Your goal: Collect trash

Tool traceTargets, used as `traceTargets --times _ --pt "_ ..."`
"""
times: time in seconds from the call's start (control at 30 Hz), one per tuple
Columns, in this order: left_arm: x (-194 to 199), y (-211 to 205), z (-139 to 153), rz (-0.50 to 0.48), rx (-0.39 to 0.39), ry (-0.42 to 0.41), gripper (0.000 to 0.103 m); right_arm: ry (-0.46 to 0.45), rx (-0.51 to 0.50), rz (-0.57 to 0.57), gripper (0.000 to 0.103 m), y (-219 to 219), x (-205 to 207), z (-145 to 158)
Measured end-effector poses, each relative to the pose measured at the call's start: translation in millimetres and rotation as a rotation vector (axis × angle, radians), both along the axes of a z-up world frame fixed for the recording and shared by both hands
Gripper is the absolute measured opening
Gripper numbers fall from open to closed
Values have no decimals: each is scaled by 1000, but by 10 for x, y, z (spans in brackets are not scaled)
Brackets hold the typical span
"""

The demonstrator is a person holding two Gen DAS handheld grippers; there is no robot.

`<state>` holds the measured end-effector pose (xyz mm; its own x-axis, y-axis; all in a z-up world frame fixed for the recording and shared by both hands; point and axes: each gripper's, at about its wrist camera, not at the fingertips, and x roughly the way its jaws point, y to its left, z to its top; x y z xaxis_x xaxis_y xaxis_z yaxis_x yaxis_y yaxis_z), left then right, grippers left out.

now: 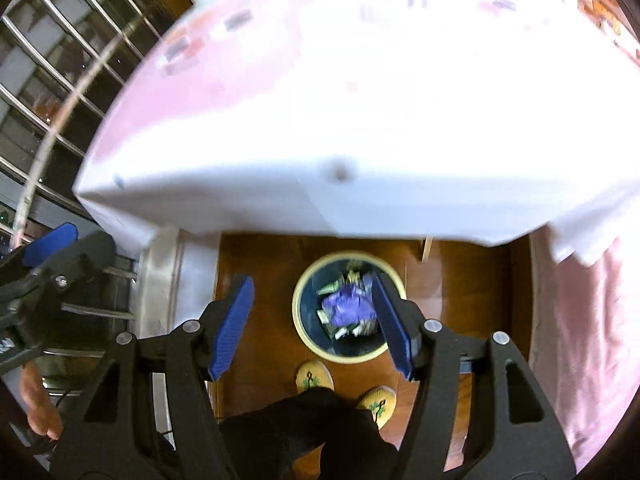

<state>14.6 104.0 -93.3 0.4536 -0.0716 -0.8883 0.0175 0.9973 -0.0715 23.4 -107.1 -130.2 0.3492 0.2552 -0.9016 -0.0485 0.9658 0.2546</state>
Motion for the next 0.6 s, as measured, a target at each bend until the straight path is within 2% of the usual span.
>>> traceTargets --times 0.2,0.4,0.6 --pt "47 16 783 -11 -8 -71 89 -82 -6 -28 60 -82 56 836" --pt "92 10 1288 -12 11 -116 89 -137 -5 -63 62 -160 66 1516" --pt "83 -16 1676 -10 15 -151 89 -180 -3 -76 62 -140 33 1970"
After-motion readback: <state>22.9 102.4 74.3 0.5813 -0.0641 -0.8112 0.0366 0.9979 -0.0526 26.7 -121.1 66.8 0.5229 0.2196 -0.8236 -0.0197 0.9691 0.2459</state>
